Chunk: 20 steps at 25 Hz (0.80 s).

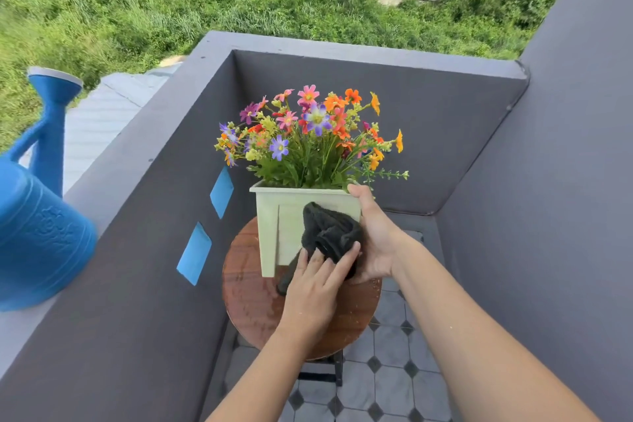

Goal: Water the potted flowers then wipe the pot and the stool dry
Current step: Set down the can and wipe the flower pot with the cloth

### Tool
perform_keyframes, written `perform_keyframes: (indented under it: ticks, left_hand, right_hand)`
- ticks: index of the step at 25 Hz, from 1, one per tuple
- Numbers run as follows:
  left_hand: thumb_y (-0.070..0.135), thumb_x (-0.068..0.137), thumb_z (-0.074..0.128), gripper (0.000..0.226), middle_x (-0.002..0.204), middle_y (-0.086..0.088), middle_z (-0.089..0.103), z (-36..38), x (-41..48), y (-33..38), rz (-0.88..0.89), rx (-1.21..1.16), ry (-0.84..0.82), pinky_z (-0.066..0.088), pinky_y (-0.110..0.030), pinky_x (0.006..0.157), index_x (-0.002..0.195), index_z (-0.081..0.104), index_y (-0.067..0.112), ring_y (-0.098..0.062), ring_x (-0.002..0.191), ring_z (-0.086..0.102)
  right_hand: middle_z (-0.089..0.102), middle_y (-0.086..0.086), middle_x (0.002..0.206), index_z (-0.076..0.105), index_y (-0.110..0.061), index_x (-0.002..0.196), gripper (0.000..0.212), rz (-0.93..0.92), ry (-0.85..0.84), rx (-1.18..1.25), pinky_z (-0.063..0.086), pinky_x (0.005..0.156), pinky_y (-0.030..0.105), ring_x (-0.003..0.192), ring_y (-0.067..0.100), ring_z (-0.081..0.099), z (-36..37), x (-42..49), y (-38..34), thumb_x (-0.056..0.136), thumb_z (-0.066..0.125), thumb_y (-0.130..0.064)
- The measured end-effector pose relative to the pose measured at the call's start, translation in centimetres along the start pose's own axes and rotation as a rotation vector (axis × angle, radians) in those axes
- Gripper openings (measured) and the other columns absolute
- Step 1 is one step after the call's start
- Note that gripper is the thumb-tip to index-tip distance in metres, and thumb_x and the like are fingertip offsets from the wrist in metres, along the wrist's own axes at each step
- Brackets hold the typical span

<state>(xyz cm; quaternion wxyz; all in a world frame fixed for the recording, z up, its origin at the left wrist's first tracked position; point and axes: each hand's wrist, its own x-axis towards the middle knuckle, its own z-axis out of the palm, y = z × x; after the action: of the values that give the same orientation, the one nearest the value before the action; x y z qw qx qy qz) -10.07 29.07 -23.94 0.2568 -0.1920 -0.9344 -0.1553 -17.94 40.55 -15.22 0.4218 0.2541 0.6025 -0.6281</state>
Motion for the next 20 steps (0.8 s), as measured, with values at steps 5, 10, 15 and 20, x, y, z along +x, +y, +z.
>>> perform_keyframes:
  ticks: [5,10,15,20]
  left_hand:
    - [0.002,0.080,0.035,0.066,0.081,-0.006,0.063,-1.9,2.9,-2.8,-0.113,0.077,0.060,0.039,-0.049,0.100,0.145,0.027,0.016,-0.033,0.110,0.053]
    - [-0.013,0.084,0.037,0.077,0.131,-0.016,0.052,-4.0,1.5,-2.7,-0.825,-0.364,0.136,0.042,-0.037,0.092,0.150,0.018,0.021,-0.026,0.120,0.043]
    - [0.000,0.095,0.041,0.064,0.121,0.008,0.047,-6.0,0.7,-0.6,-1.002,-0.651,0.200,0.029,-0.015,0.090,0.150,0.018,0.024,-0.018,0.115,0.049]
    - [0.035,0.082,0.042,0.058,0.117,0.043,0.047,-4.9,2.6,-5.8,-1.078,-0.917,0.200,0.036,-0.032,0.097,0.134,0.029,0.058,0.012,0.104,0.051]
  right_hand:
    - [0.065,0.016,0.114,0.065,-0.015,0.112,0.092,-0.021,0.047,-0.044,0.035,0.102,0.054,0.112,0.034,0.057,-0.1,0.1,-0.3,0.064,0.035,-0.087]
    - [0.060,0.018,0.124,0.060,-0.019,0.122,0.096,-0.026,0.076,-0.041,0.034,0.102,0.057,0.116,0.037,0.051,0.0,0.4,-0.4,0.061,0.034,-0.088]
    - [0.062,0.015,0.123,0.061,-0.022,0.121,0.101,-0.025,0.099,-0.067,0.034,0.104,0.055,0.115,0.035,0.052,-0.3,0.4,-0.2,0.051,0.036,-0.090]
    - [0.065,0.012,0.112,0.065,-0.024,0.108,0.080,-0.045,0.067,-0.059,0.034,0.100,0.055,0.106,0.032,0.056,-1.0,0.0,-0.2,0.067,0.032,-0.085]
